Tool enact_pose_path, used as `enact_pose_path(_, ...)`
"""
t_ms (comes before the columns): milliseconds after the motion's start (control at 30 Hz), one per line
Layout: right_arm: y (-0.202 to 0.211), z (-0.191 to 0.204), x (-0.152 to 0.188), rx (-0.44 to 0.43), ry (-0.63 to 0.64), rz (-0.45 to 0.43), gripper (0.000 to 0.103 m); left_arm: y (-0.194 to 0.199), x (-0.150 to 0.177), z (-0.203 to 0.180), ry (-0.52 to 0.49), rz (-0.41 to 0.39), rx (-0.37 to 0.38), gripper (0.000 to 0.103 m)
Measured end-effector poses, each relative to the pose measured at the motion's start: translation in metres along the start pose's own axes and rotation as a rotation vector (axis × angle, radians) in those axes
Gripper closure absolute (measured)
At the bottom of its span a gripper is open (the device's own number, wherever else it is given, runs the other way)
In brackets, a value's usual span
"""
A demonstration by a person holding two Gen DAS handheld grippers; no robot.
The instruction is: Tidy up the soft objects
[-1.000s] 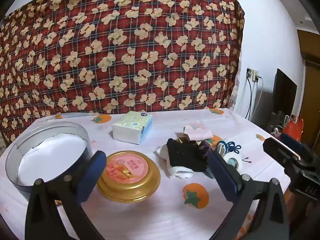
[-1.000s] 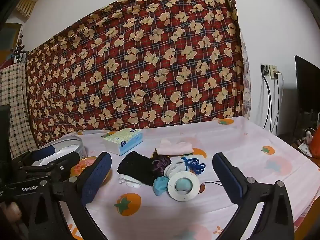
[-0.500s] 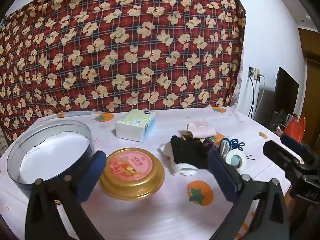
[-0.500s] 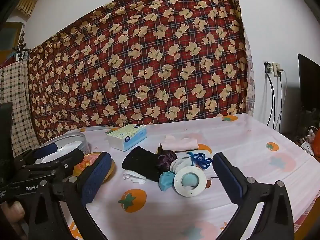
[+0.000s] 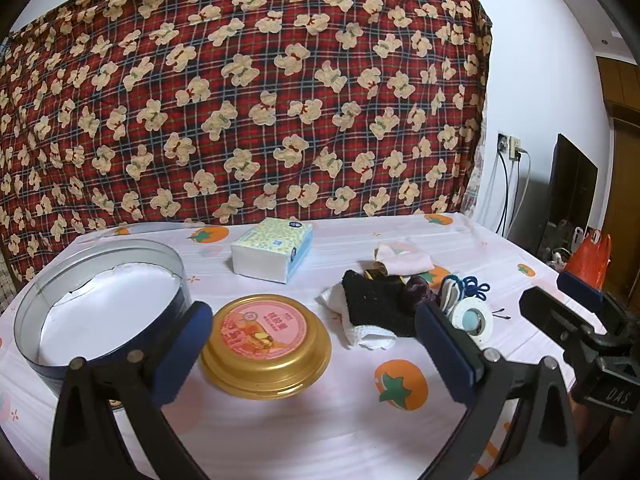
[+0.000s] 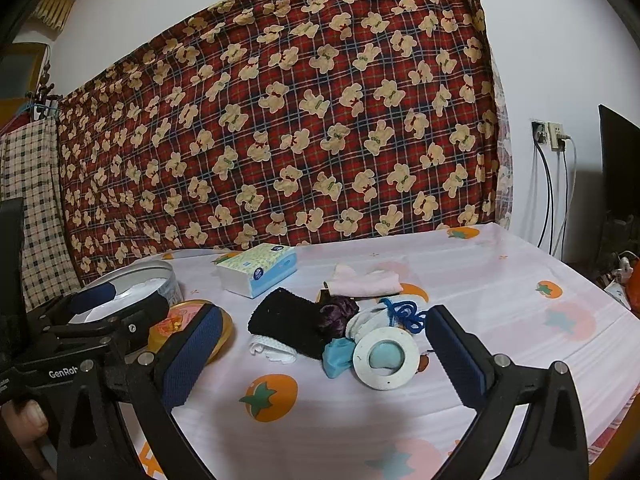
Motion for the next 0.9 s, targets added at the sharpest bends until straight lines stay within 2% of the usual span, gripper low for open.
enact_pose_path(900,-0.0011,-0.0022,0.0,-0.003,-0.001,0.01,0.001,0.0001,0.0003,0.0004,0.0,-0.001,0.001,0.0)
Point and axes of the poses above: each gripper's, at about its wrist camera, not at the fingertips, and y roughly against the way its jaws point, z to its left, x to its underside, the point moved 7 cm from there along -y, roughly the way its jaws point
